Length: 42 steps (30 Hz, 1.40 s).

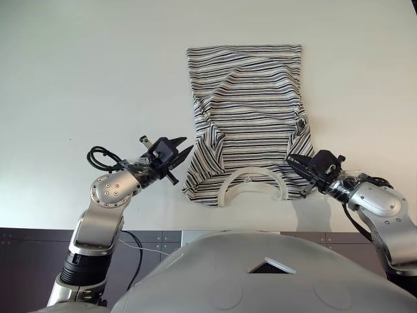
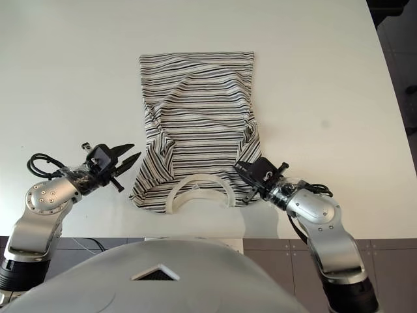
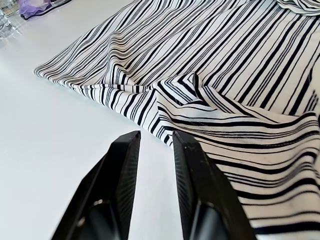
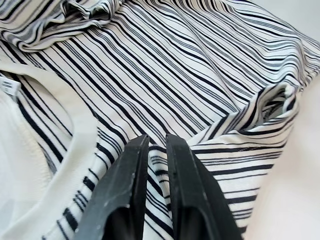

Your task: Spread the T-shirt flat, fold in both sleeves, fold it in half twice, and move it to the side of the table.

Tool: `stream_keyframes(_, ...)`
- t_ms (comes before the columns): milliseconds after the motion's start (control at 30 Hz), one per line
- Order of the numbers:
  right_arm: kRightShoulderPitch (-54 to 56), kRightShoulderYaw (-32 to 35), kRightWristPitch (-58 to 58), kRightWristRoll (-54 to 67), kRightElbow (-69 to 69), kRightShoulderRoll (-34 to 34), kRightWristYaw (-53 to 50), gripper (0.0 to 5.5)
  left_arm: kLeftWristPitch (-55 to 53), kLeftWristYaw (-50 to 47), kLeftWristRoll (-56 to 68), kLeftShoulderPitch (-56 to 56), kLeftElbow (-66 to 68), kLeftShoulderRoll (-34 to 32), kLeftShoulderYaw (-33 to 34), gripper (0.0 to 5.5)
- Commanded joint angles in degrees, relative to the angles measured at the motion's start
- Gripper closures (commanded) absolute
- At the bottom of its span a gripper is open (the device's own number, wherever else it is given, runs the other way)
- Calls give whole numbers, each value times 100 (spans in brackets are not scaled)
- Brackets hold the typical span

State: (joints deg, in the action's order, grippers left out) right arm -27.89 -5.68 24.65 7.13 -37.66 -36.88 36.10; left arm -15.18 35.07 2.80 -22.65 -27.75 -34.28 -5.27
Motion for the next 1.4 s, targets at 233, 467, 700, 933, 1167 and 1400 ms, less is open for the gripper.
stream_keyframes(233, 1283, 1399, 697, 1455, 442, 309, -98, 429, 262, 107, -311, 32, 106, -186, -205, 430)
stream_keyframes(467, 2065, 871, 61, 696, 1982, 670, -595, 429, 512, 379, -515, 320, 379, -407, -345, 430)
stream_keyframes(700, 1967, -136, -567, -146, 2959, 747, -476, 429, 881, 560, -677, 387, 604, -567, -431, 430)
stream_keyframes(933, 1784, 511, -638, 371, 2311, 571, -234, 429, 1391, 544, -835, 197, 459, -802, -165, 430)
stream_keyframes(1167, 216, 1627, -606, 1039, 833, -329, 787, 429, 2754, 461, -1082, -1413, 359, -1301, 588, 430)
stream_keyframes(1400, 139, 1843, -663, 971, 1005, -268, 763, 424, 5265, 70, -2473, -1867, 1429, -1882, 664, 354)
